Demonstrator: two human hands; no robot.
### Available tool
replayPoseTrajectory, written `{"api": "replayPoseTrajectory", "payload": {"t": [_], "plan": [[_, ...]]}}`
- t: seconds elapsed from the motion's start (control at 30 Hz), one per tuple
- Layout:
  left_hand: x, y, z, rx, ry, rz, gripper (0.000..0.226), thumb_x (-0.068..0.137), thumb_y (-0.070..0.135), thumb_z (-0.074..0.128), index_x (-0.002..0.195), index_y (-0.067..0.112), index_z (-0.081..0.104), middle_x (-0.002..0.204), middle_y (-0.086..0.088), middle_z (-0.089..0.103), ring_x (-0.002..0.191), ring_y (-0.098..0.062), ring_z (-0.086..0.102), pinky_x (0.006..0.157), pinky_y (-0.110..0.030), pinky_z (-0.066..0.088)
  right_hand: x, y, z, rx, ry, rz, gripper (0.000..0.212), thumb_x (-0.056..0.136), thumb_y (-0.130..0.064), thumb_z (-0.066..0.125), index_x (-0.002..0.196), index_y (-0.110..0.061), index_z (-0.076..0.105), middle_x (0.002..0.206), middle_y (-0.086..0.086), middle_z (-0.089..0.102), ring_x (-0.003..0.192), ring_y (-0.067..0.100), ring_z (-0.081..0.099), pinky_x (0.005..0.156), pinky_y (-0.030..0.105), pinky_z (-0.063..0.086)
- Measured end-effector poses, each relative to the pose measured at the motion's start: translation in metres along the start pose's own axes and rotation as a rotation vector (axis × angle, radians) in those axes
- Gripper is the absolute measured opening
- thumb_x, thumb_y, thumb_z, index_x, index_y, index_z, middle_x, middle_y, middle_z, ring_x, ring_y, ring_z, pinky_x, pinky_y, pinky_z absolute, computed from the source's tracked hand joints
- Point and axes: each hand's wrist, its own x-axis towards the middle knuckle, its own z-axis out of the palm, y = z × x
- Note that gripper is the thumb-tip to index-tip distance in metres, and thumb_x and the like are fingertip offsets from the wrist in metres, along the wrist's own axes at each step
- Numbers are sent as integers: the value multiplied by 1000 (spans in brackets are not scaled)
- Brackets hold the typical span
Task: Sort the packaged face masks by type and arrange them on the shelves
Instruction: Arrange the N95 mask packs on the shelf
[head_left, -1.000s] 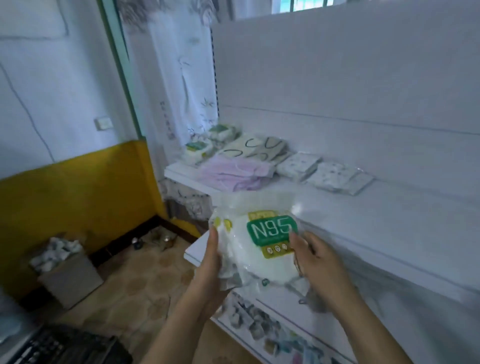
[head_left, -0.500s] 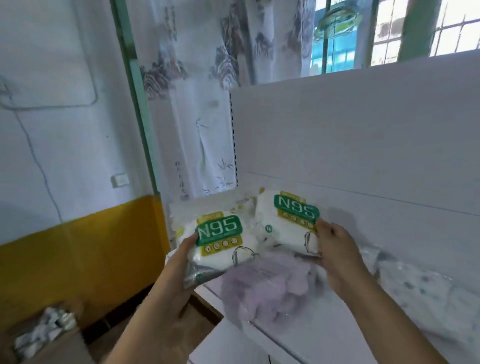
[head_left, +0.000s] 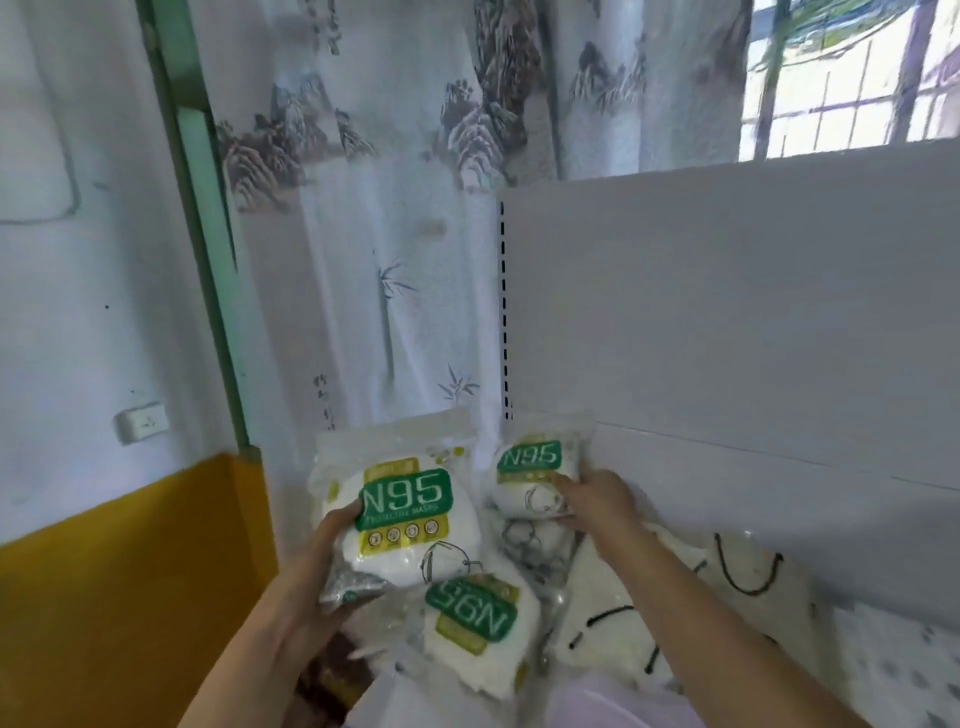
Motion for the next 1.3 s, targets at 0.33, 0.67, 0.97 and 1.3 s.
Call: {"api": "replayPoseTrajectory", "payload": {"t": [0.33,0.67,0.97,1.3], "plan": [[66,22,14,118,-348,-25,46,79,26,70,120,6,65,106,-18,76,94,-34,75,69,-41,62,-84,-52,24,-354,-62,-161,61,76,-70,59,116,-25,51,106,-9,65,88,6,64,64,20,45],[120,56,-17,-1,-33,151,21,100,25,59,103,6,67,86,-12,76,65,-18,73,79,-44,62,-100,5,38,-714,109,-101,76,77,-65,65,137,-24,43,97,-12,54,91,7,55,71,19,43],[97,34,46,373,-353,51,38,95,40,64,105,4,68,104,-15,76,99,-33,72,91,-46,57,-71,-43,41,-102,273,-142,51,84,-48,70,125,-21,56,113,1,65,97,14,66,88,34,56],[76,-39,6,1187,-543,434,78,88,58,60,153,27,29,161,-5,16,144,-21,32,114,-30,32,-20,-38,19,-810,342,-122,63,82,-66,61,120,-16,54,119,8,56,102,22,57,87,35,50]]}}
